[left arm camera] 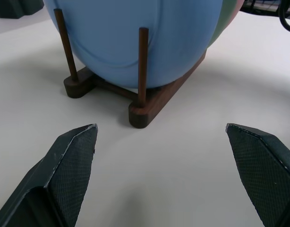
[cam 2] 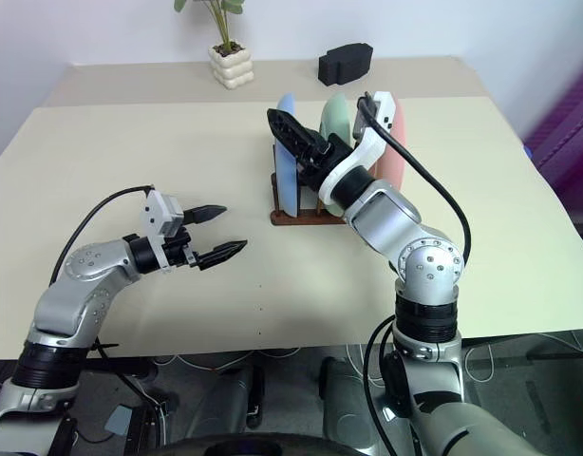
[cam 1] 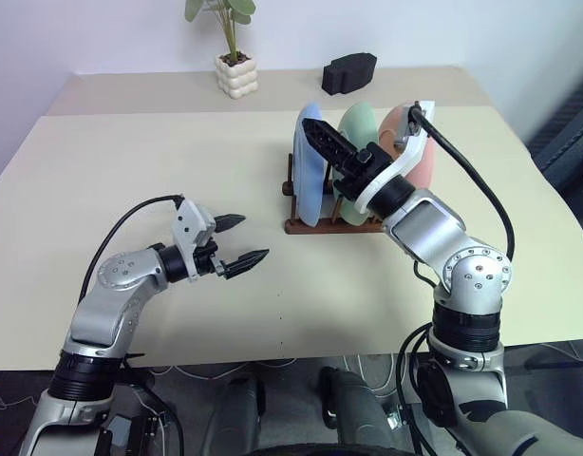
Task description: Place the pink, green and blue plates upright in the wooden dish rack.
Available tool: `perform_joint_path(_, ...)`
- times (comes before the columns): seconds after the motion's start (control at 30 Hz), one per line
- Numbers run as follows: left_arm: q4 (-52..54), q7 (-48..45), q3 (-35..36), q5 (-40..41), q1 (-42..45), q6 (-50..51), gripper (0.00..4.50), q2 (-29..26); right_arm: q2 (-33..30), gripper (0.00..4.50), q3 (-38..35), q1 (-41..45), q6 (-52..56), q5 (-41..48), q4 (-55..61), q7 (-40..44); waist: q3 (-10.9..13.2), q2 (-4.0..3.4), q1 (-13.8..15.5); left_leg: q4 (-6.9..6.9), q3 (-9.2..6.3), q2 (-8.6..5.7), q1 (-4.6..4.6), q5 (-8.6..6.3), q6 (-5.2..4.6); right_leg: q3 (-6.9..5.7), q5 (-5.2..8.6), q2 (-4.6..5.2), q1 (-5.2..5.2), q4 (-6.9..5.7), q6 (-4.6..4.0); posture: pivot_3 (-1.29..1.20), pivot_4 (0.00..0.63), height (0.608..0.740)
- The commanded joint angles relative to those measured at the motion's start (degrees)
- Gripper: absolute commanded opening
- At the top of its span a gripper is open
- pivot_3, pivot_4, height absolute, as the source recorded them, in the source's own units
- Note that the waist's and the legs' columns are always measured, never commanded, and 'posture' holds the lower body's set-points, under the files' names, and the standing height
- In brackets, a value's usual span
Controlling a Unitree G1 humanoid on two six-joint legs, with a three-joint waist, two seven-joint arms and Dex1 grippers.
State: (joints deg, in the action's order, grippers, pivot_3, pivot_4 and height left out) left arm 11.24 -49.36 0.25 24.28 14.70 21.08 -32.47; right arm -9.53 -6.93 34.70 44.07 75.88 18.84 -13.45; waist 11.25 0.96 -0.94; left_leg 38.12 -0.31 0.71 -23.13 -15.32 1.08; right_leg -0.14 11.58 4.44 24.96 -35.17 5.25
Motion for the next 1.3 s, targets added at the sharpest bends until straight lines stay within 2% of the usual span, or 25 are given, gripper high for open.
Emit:
perform_joint_path(0.03,2.92,0.62,0.38,0.73,1.11,1.09,4.5,-0.14,-2.49,3.46,0.97,2.0,0.66,-2.31,3.25,2.64,0.0,0.0,0.03,0.0,0.0,0.0,0.0,0.0,0.0,0.0,0.0,0.0,0.0,0.01,-0.01,0.0,0.15,0.74)
perform_joint_path(0.3,3.75,0.84,0.43,1.19,1.13,2.36,4.5,0.13,-14.75,3.46,5.01,5.08,3.14,-13.36,9.24,12.65,0.01,-0.02,0.09,0.0,0.01,-0.01,-0.14,0.0,0.0,0.0,0.01,-0.01,0.15,0.02,-0.01,0.0,0.15,0.74)
perform_joint_path(0.5,3.55,0.49,0.11,1.14,0.82,2.02,4.5,0.7,-24.57,3.46,2.83,3.76,1.66,-17.87,15.82,23.15,0.0,0.0,0.29,0.01,0.01,-0.02,-0.19,0.0,0.0,0.0,0.01,0.0,0.17,0.06,-0.02,0.0,0.15,0.74)
perform_joint_path(0.63,2.9,0.09,-0.32,0.73,0.61,1.44,4.5,1.17,-34.07,3.46,-6.94,-2.51,-1.98,-19.06,19.74,33.77,0.0,0.02,0.6,0.01,0.0,-0.04,-0.23,0.0,0.0,-0.01,0.03,0.02,0.17,0.12,-0.01,0.0,0.15,0.74)
perform_joint_path(0.77,1.16,-0.71,-1.1,-0.13,0.61,0.22,4.5,1.35,-42.75,3.46,-22.15,-18.75,-3.59,-22.11,20.04,45.34,-0.01,0.05,1.52,0.02,0.05,-0.09,-0.24,-0.01,-0.01,0.0,0.04,0.05,0.11,0.24,-0.02,0.0,0.15,0.74)
perform_joint_path(0.87,-1.55,-1.63,-1.11,-0.65,1.13,-1.46,4.5,1.47,-42.45,3.46,-30.96,-35.66,-5.54,-26.98,20.09,53.06,-0.04,0.1,1.77,0.05,0.06,-0.09,-0.2,-0.01,-0.01,0.0,0.04,0.04,0.09,0.21,-0.04,0.0,0.15,0.74)
perform_joint_path(0.93,-3.24,-2.11,-1.16,-0.99,1.43,-2.59,4.5,1.53,-41.03,3.46,-33.18,-45.82,-8.19,-31.04,19.81,57.12,-0.06,0.09,1.78,0.05,0.01,-0.07,-0.12,-0.01,-0.01,-0.03,0.06,0.02,-0.01,0.2,-0.04,0.0,0.15,0.74)
perform_joint_path(0.97,-4.21,-2.35,-1.15,-1.28,1.47,-3.3,4.5,1.52,-39.99,3.46,-31.99,-49.39,-10.7,-34.65,18.83,57.36,-0.06,0.08,1.7,0.05,0.03,-0.07,-0.08,-0.01,0.0,-0.02,0.06,0.02,-0.05,0.21,-0.05,0.0,0.15,0.74)
perform_joint_path(1.1,-7.28,-2.84,-1.41,-3.11,1.53,-6.07,4.5,1.24,-36.5,3.46,-27.19,-53.95,-17.86,-43.52,13.98,56.95,-0.07,0.09,0.77,0.12,0.2,-0.05,0.04,-0.01,0.0,0.08,0.11,0.04,-0.07,0.2,0.07,0.0,0.15,0.74)
perform_joint_path(1.3,-9.58,-2.7,-0.23,-4.03,1.9,-8.1,4.5,0.92,-33.53,3.46,-23.45,-53.01,-24.92,-50.0,4.55,57.12,-0.07,0.09,0.46,0.1,0.16,-0.04,0.08,-0.01,0.01,0.07,0.12,0.04,-0.13,0.2,0.04,0.0,0.15,0.74)
